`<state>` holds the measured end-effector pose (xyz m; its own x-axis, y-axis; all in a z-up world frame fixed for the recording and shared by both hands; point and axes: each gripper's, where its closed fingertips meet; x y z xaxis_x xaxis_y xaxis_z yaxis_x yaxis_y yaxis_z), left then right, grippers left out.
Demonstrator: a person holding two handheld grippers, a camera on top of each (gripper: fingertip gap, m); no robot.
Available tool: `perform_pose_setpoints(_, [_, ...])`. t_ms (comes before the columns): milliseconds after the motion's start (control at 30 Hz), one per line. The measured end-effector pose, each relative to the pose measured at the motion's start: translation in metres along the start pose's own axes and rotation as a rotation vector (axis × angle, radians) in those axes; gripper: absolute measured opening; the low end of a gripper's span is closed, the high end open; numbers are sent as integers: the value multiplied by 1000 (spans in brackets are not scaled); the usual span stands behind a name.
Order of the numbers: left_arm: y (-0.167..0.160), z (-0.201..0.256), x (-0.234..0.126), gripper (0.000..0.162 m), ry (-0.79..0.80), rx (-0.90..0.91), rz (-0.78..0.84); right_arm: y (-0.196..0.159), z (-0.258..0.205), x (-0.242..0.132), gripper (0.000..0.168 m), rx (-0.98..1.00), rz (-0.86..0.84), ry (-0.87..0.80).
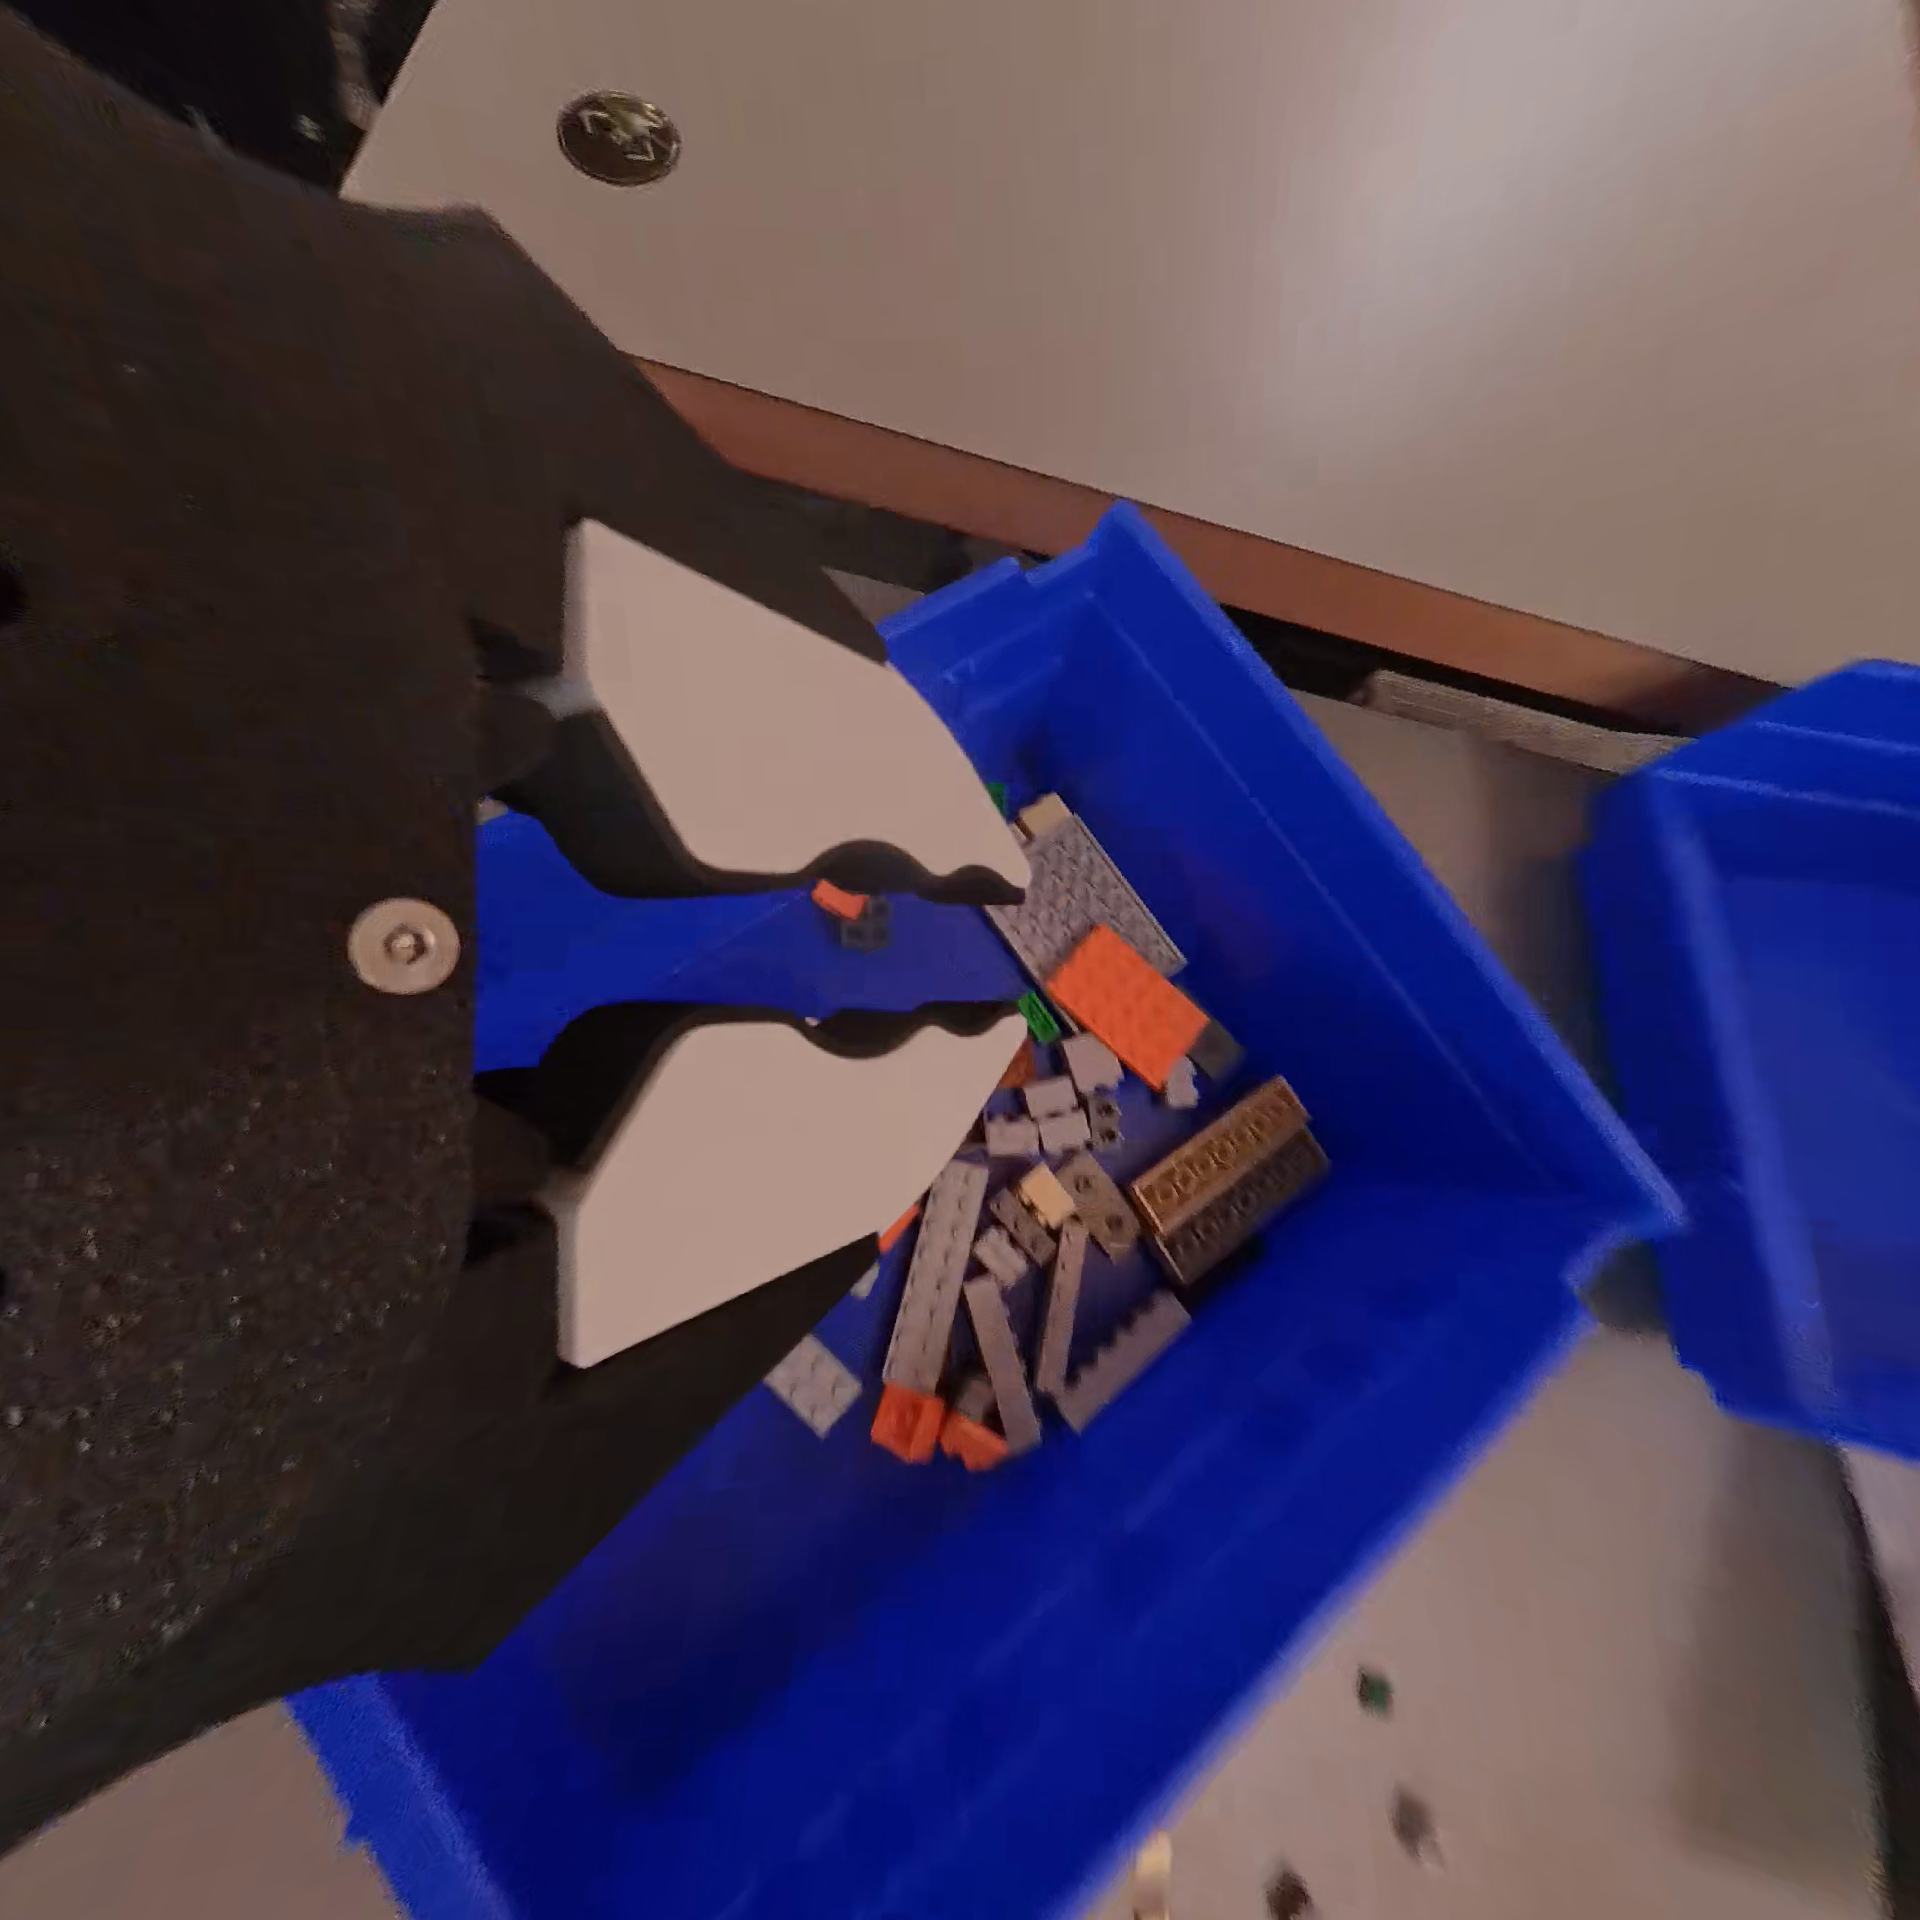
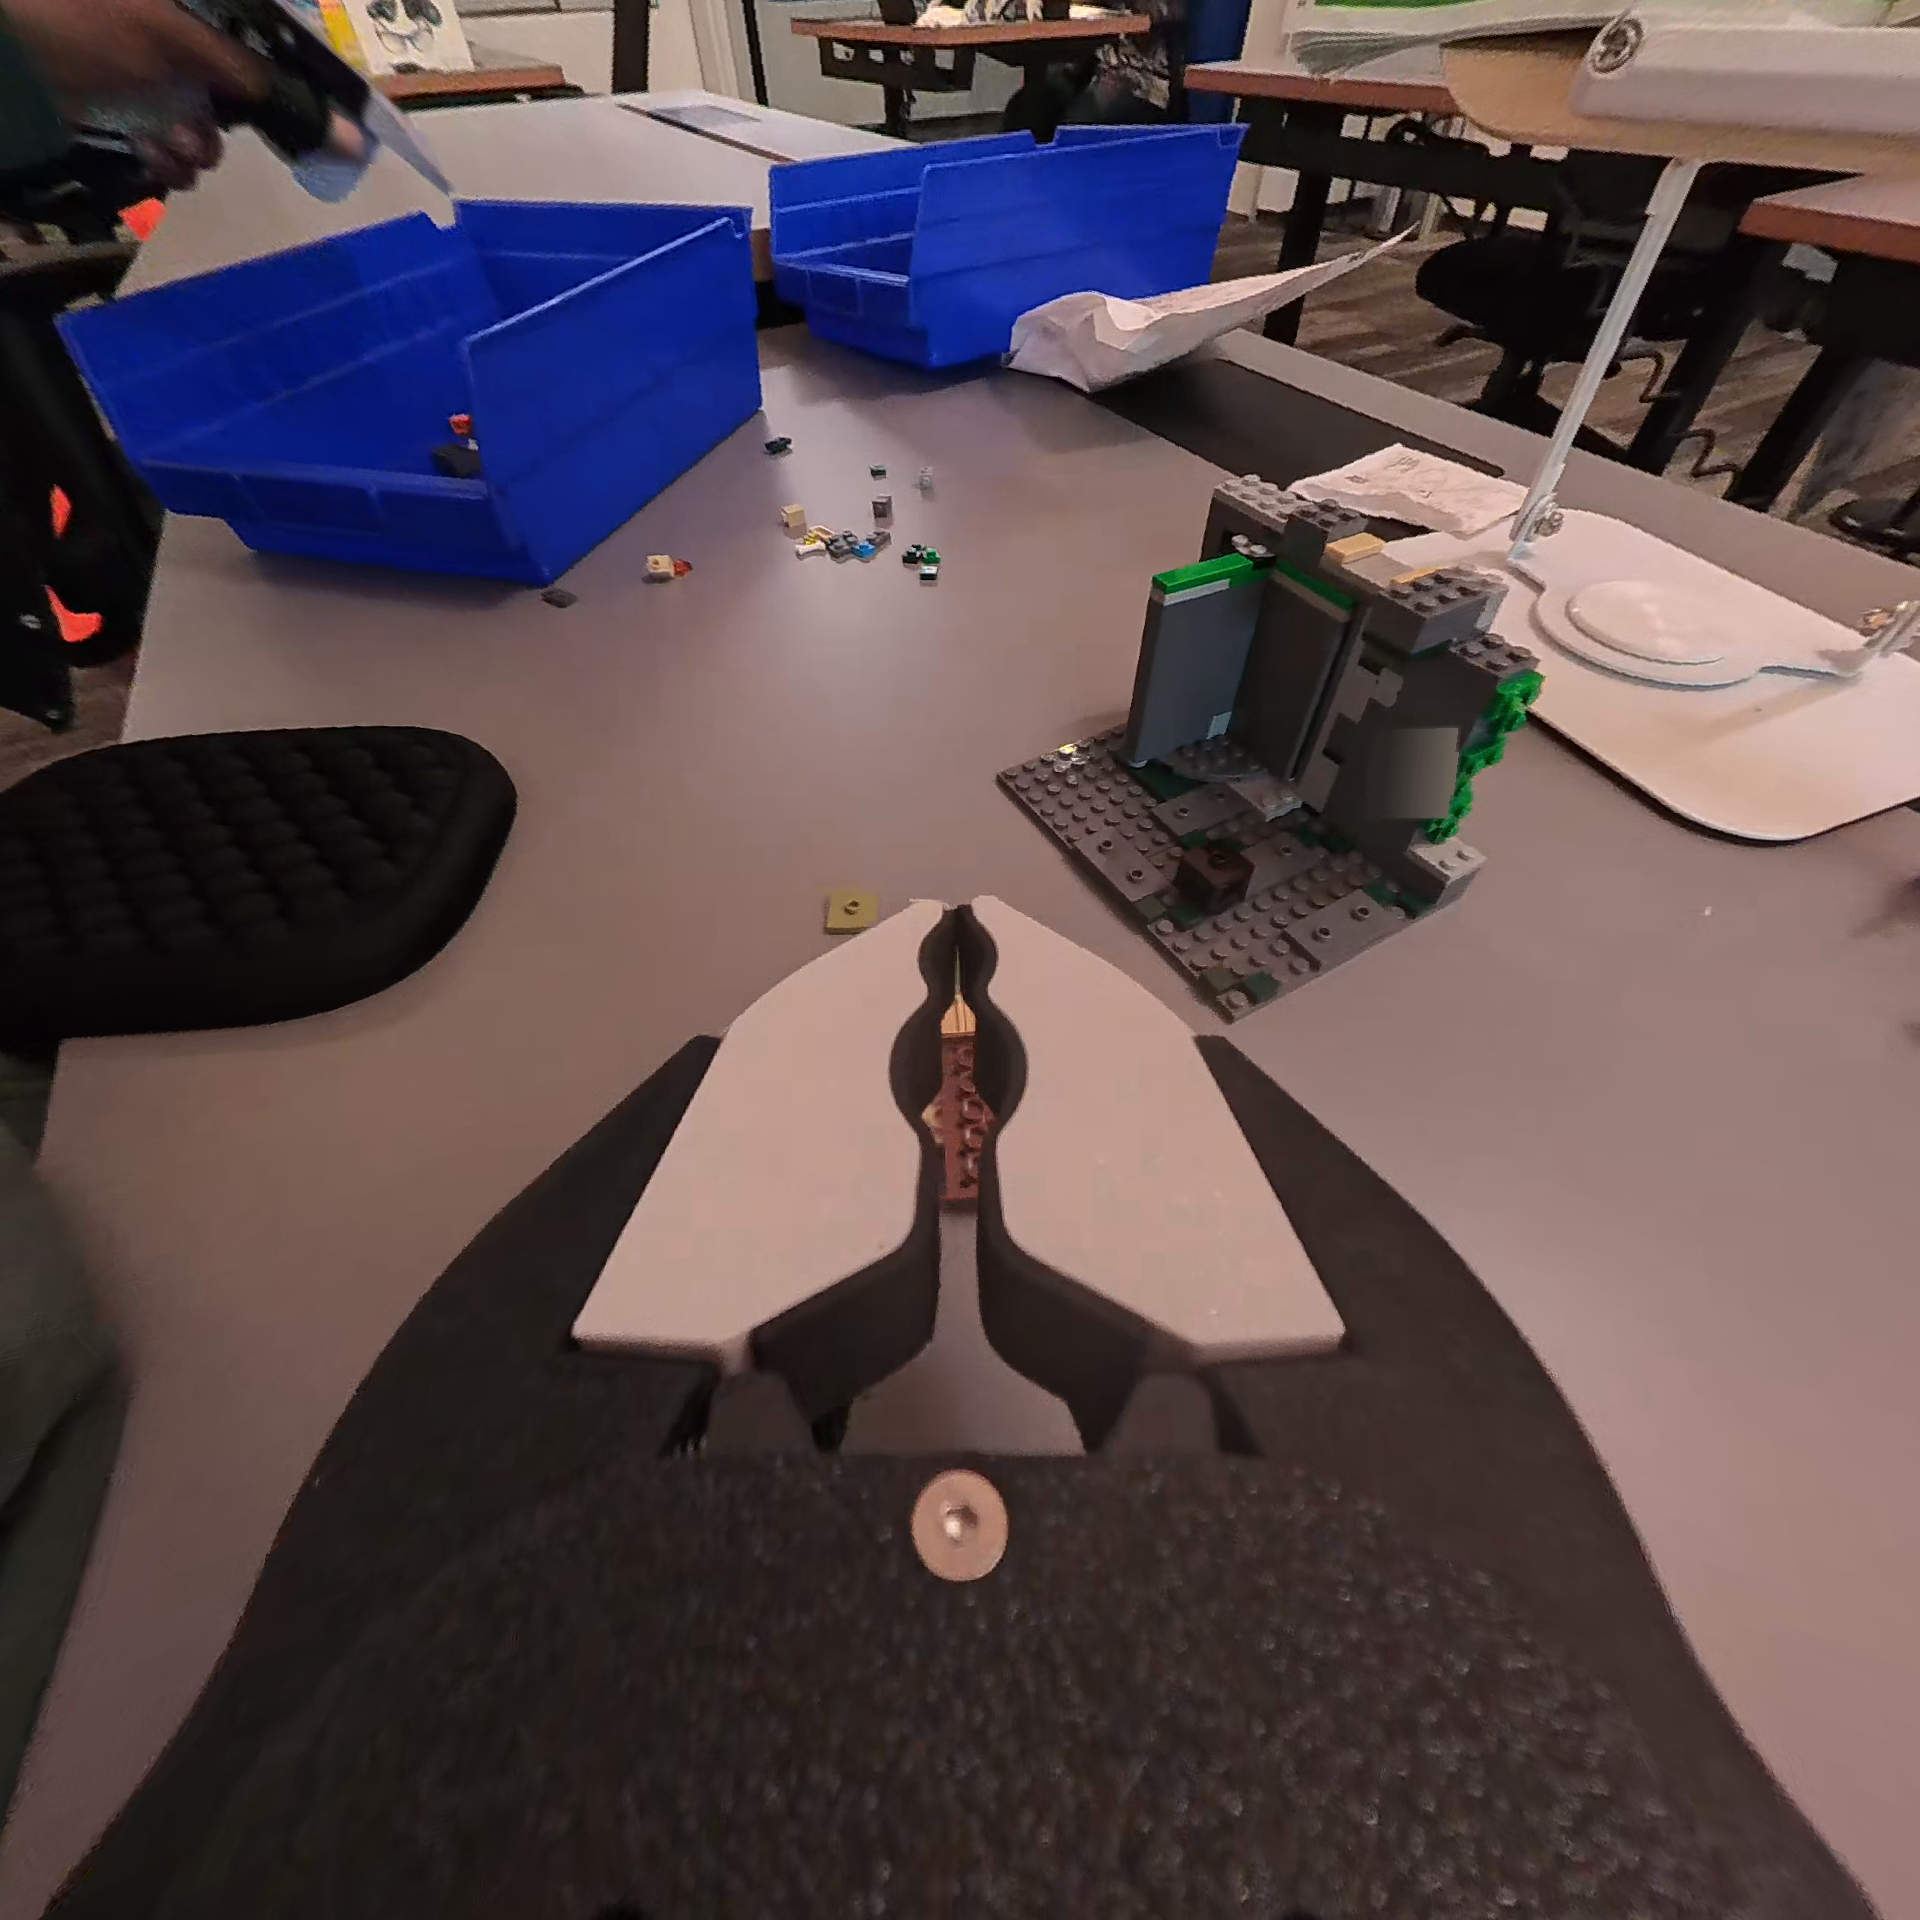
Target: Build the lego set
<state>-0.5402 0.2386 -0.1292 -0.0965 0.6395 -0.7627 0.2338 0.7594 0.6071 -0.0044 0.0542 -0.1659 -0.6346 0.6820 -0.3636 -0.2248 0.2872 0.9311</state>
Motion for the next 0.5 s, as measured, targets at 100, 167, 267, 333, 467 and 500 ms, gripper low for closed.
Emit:
perform_pose_setpoints(100, [-12,-5,25,22,-2,-40,-120,-1,-3,-2,0,18,6,27])
perform_pose_setpoints(167, [-16,-9,37,18,28,-54,-187,0,-6,-2,0,30,12,47])
perform_pose_setpoints(267, [-22,-21,50,16,111,-52,-293,2,-11,-3,0,36,22,74])
perform_pose_setpoints(333, [-26,-26,56,18,134,-70,-364,3,-14,-4,0,36,26,91])
perform_pose_setpoints(467, [-36,-29,68,17,161,-134,-459,7,-17,-8,0,39,46,108])
perform_pose_setpoints(500, [-41,-28,72,17,161,-156,-479,8,-17,-9,0,43,51,111])
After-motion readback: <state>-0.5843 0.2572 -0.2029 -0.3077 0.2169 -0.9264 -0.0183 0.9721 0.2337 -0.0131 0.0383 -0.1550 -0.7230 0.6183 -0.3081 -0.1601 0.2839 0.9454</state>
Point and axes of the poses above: each gripper's, where its closed fingertips meet, x out along the fingers, y out of its top, z = x × y across the jaws, and after that the axes turned 4 degrees about -z, right-handed
